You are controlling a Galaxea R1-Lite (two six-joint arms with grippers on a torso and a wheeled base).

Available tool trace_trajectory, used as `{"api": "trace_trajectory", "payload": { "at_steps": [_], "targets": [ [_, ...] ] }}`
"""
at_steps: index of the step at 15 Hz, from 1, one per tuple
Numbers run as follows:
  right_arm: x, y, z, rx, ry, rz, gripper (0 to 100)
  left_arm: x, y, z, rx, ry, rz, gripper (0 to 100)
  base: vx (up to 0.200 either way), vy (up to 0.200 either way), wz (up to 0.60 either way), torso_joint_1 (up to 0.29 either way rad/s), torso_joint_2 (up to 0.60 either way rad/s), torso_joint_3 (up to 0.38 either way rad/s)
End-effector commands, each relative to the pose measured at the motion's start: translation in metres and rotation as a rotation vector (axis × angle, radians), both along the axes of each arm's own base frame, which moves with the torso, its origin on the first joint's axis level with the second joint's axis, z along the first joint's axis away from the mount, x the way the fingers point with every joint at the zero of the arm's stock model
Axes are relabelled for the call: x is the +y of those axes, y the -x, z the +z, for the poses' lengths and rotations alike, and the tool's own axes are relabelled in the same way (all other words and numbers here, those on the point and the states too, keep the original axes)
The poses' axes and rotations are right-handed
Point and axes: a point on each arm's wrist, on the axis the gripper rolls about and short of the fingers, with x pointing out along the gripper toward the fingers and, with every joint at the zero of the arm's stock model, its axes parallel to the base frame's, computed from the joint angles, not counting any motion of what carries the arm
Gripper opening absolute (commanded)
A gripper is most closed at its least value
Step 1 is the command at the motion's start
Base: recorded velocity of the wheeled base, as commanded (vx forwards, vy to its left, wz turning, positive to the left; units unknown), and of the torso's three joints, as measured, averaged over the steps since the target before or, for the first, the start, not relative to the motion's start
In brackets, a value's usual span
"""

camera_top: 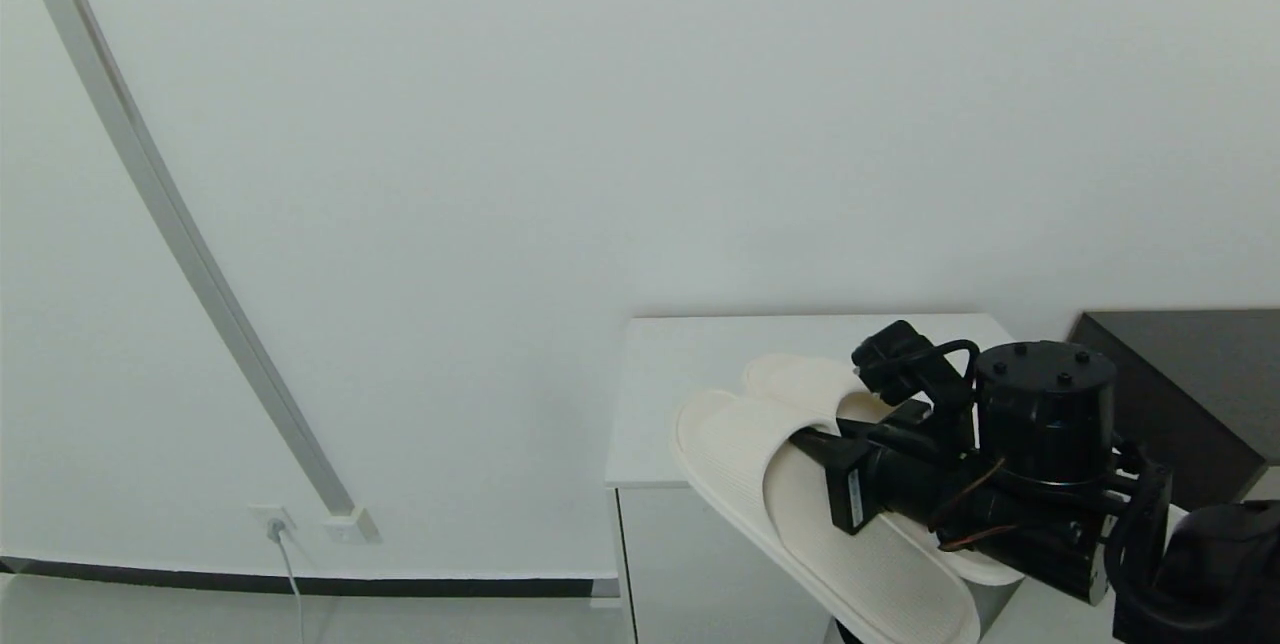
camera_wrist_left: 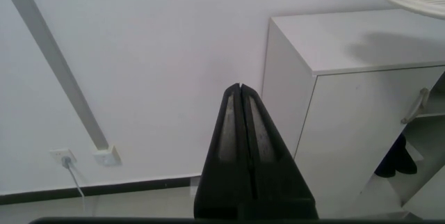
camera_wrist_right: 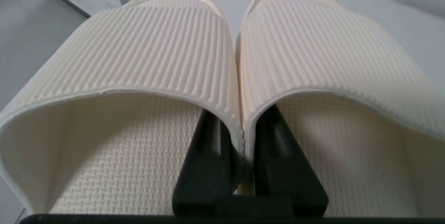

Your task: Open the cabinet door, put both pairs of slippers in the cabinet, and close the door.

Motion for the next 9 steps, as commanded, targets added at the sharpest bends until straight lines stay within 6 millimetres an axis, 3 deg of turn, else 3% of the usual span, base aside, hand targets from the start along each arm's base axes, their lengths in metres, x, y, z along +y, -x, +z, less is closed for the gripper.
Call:
{"api": "trace_trajectory", "payload": {
  "at_steps": [1,4,9],
  "targets": [
    [-0.009,0.003,0.012,-0.013,-0.02,0.007,0,0.0,0.0,0.0,0.001,0.0,0.0,0,-0.2,0.0,0.0,-0.002,0.0,0.007],
    [-0.014,0.009,0.019,-0.007,-0.02,0.026,0,0.0,0.0,0.0,0.001,0.0,0.0,0,-0.2,0.0,0.0,-0.002,0.0,0.007],
    [-0.017,0.013,0.022,-0.001,-0.027,0.064,0,0.0,0.0,0.0,0.001,0.0,0.0,0,0.0,0.0,0.0,0.0,0.0,0.0]
  ]
}}
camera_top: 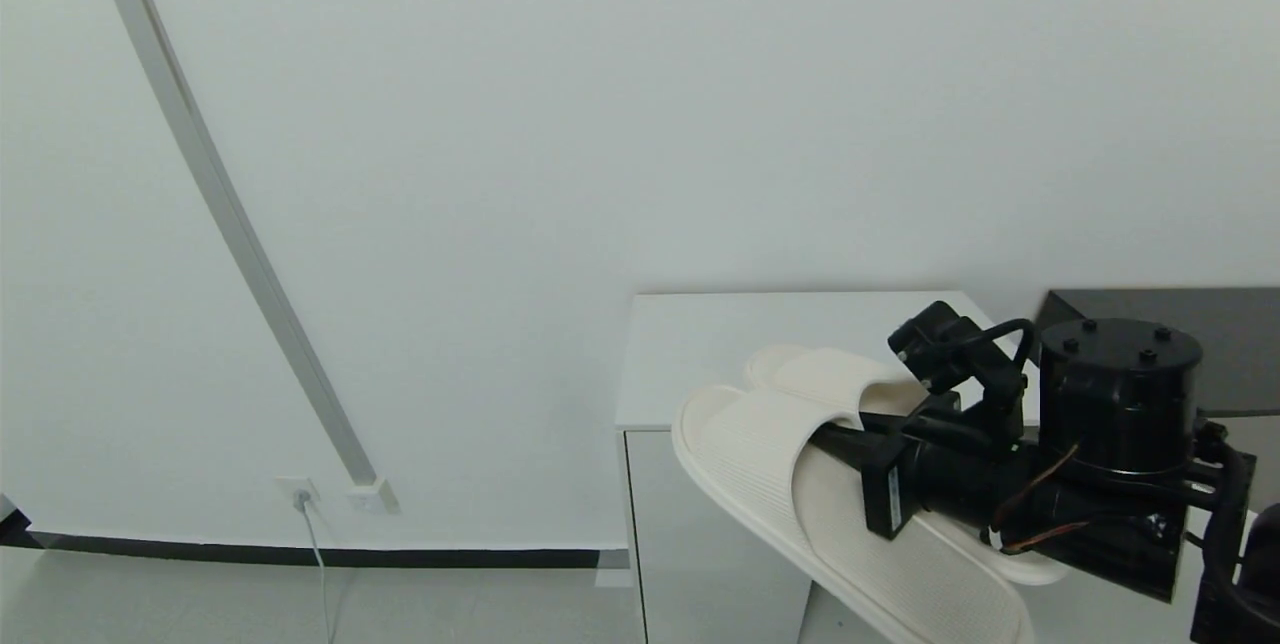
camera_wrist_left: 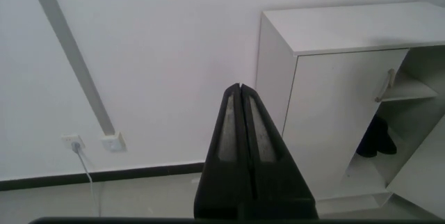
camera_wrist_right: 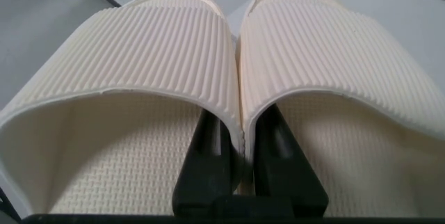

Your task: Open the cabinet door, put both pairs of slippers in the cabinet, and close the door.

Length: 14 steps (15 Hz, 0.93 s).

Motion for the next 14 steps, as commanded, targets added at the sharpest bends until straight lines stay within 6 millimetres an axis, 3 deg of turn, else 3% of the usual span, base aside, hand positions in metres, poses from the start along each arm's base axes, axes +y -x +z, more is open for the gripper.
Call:
{"api": "trace_trajectory", "payload": {
  "at_steps": [1,5,14],
  "targets": [
    [0.0001,0.0013,0.0015,-0.005,-0.005,0.003,0,0.0,-0.0001,-0.0001,0.002,0.0,0.0,0,0.0,0.0,0.0,0.0,0.0,0.0],
    [0.0008,0.0019,0.0015,-0.006,-0.004,0.006,0,0.0,-0.0001,-0.0001,0.002,0.0,0.0,0,0.0,0.0,0.0,0.0,0.0,0.0],
    [0.0015,0.0029,-0.0012,0.013,0.011,0.011,0,0.0,-0.0001,-0.0001,0.002,0.0,0.0,0,0.0,-0.2,0.0,0.005,0.0,0.004]
  ]
}}
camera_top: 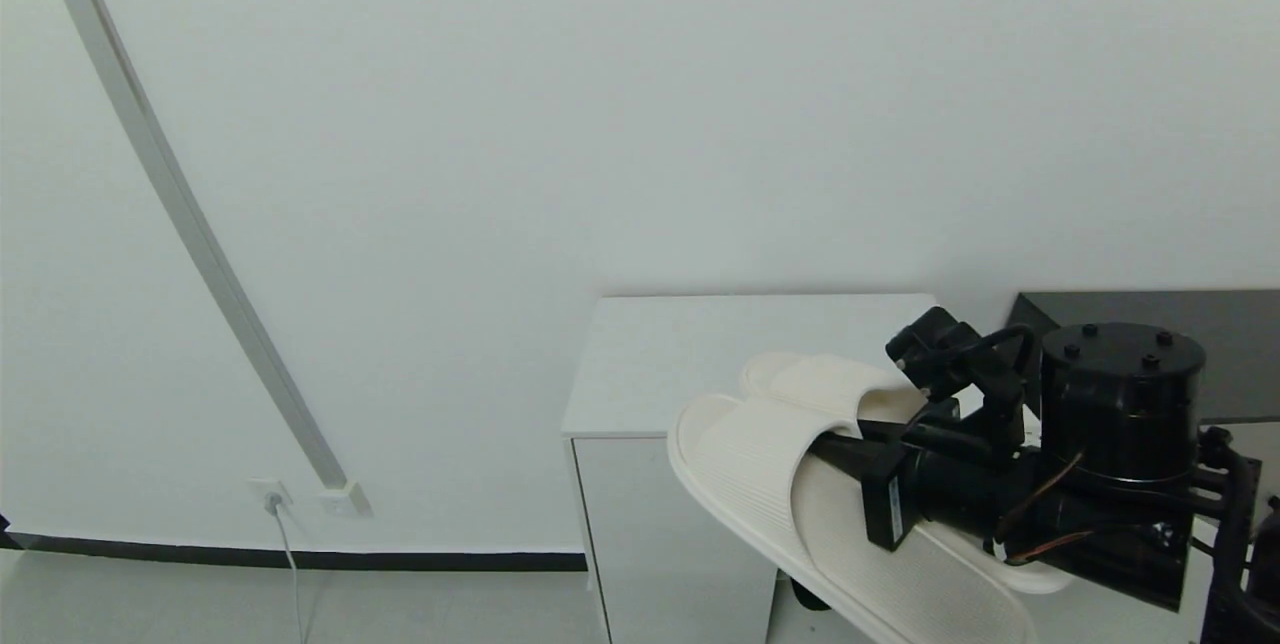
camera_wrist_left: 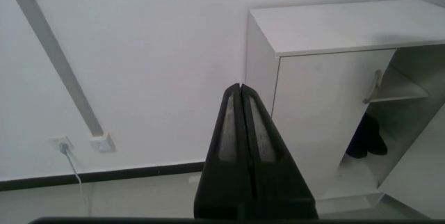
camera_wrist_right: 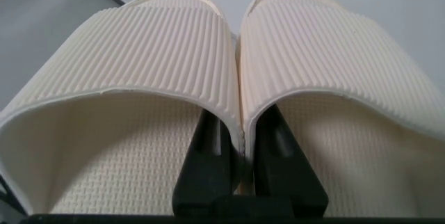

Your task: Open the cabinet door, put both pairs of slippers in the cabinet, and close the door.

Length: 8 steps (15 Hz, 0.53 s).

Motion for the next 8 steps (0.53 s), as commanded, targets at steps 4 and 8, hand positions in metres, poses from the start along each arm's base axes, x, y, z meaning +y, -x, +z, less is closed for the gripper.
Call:
{"api": "trace_trajectory", "payload": {
  "at_steps": [4,8],
  "targets": [
    [0.0003,0.0004,-0.0049,0.001,0.027,0.007,0,0.0,-0.0001,0.0001,0.001,0.0,0.002,0,0.0,-0.2,0.0,0.004,0.0,0.002],
    [0.0002,0.0005,-0.0069,0.003,0.035,0.008,0,0.0,-0.0001,0.0001,0.001,0.0,0.0,0,0.0,-0.2,0.0,0.004,0.0,0.002]
  ]
}}
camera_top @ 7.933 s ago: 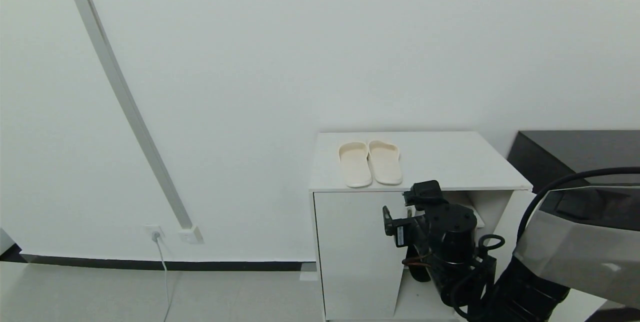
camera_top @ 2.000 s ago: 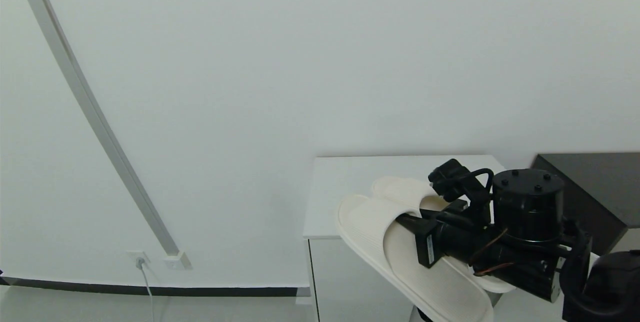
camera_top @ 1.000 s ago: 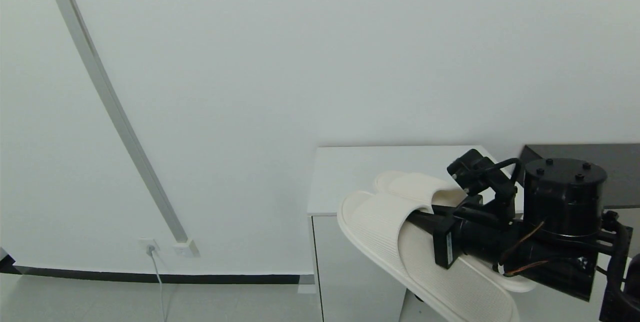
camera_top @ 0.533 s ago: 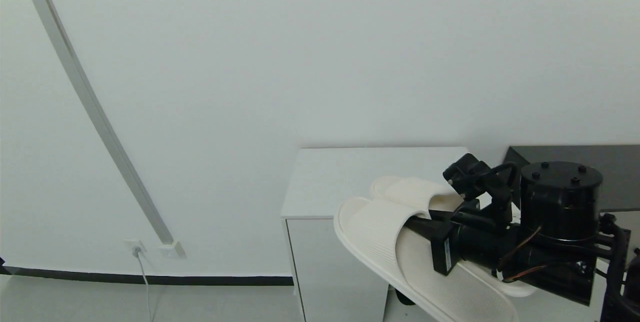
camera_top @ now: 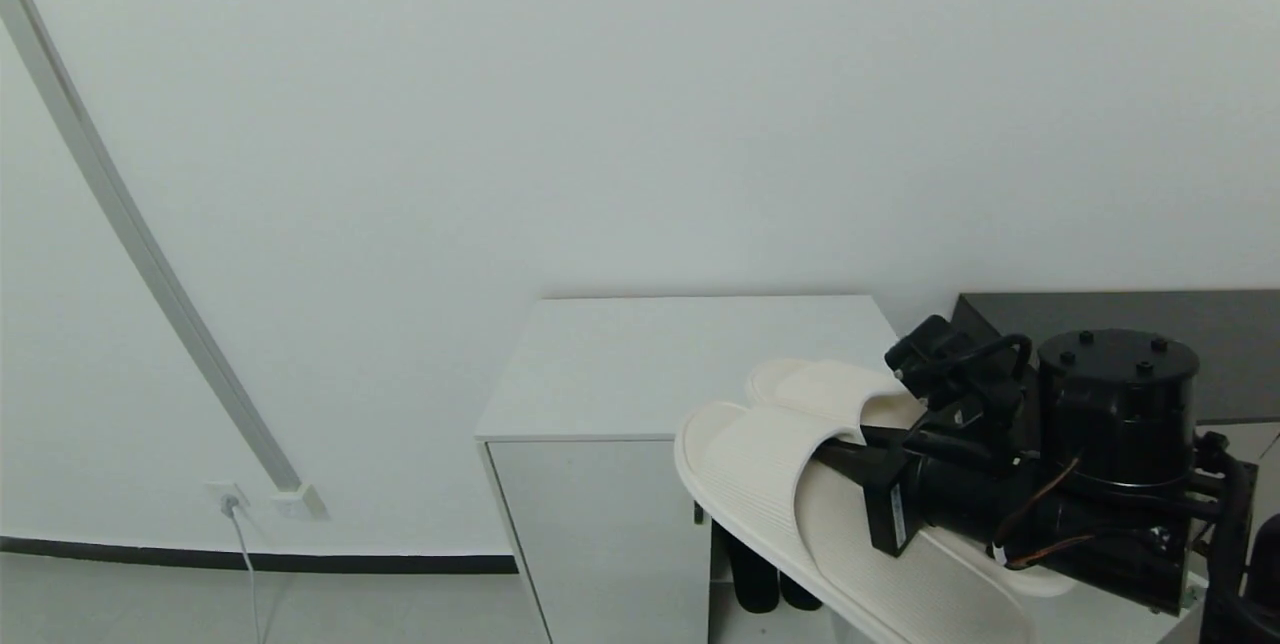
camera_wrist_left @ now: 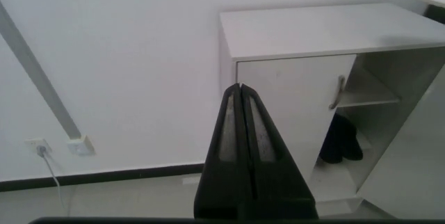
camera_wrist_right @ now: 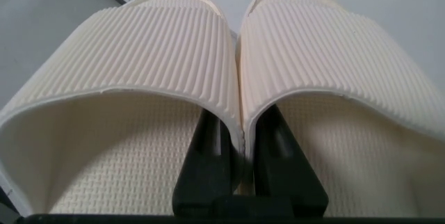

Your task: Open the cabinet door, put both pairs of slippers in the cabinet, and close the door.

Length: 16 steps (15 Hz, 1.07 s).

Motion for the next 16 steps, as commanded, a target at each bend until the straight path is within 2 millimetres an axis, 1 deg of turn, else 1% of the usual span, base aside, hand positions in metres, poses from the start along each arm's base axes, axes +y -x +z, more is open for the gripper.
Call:
{"api": "trace_trajectory", "payload": {
  "at_steps": [1,4,14,15,16],
  "targets": [
    [0.0008,-0.0007,-0.0018,0.004,0.004,0.001,0,0.0,-0.0001,0.0,0.001,0.0,0.0,0,0.0,-0.2,0.0,0.002,0.0,0.002],
    [0.0008,-0.0013,-0.0025,0.006,0.005,0.0,0,0.0,-0.0001,0.0,0.001,0.0,0.0,0,0.0,-0.2,0.0,0.006,0.01,0.002],
    [-0.0004,0.0001,-0.0092,0.004,0.04,0.008,0,0.0,-0.0001,0.0,0.001,0.0,0.0,0,0.0,0.0,0.0,0.0,0.0,0.0],
    [-0.0004,0.0001,-0.0092,0.004,0.04,0.008,0,0.0,-0.0001,0.0,0.001,0.0,0.0,0,0.0,0.0,-0.6,0.002,0.0,-0.007],
    [-0.0004,0.0001,-0.0092,0.004,0.039,0.01,0,0.0,-0.0001,0.0,0.001,0.0,0.0,0,0.0,0.0,0.0,0.0,0.0,0.0]
  ]
}}
